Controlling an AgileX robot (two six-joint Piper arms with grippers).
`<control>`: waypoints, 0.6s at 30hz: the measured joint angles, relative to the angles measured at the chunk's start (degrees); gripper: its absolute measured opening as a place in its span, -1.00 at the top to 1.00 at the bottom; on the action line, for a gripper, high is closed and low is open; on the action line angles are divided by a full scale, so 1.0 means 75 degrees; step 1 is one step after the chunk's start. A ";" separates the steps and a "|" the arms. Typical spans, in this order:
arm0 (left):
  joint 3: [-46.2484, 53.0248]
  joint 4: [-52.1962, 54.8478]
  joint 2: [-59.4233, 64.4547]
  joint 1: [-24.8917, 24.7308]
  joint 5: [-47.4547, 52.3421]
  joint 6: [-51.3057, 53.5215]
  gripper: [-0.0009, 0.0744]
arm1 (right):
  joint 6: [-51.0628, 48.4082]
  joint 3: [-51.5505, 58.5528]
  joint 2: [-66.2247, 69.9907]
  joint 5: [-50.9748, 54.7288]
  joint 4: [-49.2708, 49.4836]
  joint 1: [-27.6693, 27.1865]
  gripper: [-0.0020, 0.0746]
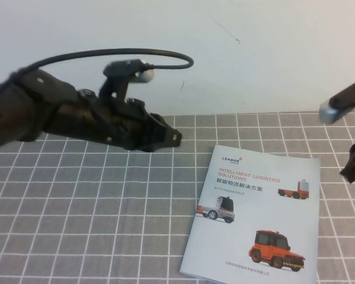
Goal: Close book
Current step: 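Close the open booklet and leave it lying on the table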
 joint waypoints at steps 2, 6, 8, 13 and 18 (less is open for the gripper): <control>0.0000 0.0888 -0.0469 0.0000 -0.0202 -0.0233 0.98 | 0.0031 -0.0119 -0.0390 0.0094 -0.0033 0.0000 0.95; 0.0000 0.3025 -0.1615 0.0000 -0.0308 -0.1350 0.98 | 0.0051 -0.0158 -0.1321 0.0245 -0.0294 0.0000 0.95; 0.0000 0.4041 -0.2119 0.0000 -0.0247 -0.2170 0.98 | 0.0111 -0.0158 -0.1778 0.0386 -0.0514 0.0000 0.95; 0.0153 0.6103 -0.3406 0.0000 -0.0131 -0.3820 0.98 | 0.0429 -0.0116 -0.2790 0.0627 -0.1000 0.0000 0.95; 0.1188 0.6887 -0.4893 0.0014 -0.0591 -0.4599 0.98 | 0.0663 0.0566 -0.3976 0.0438 -0.1062 0.0000 0.95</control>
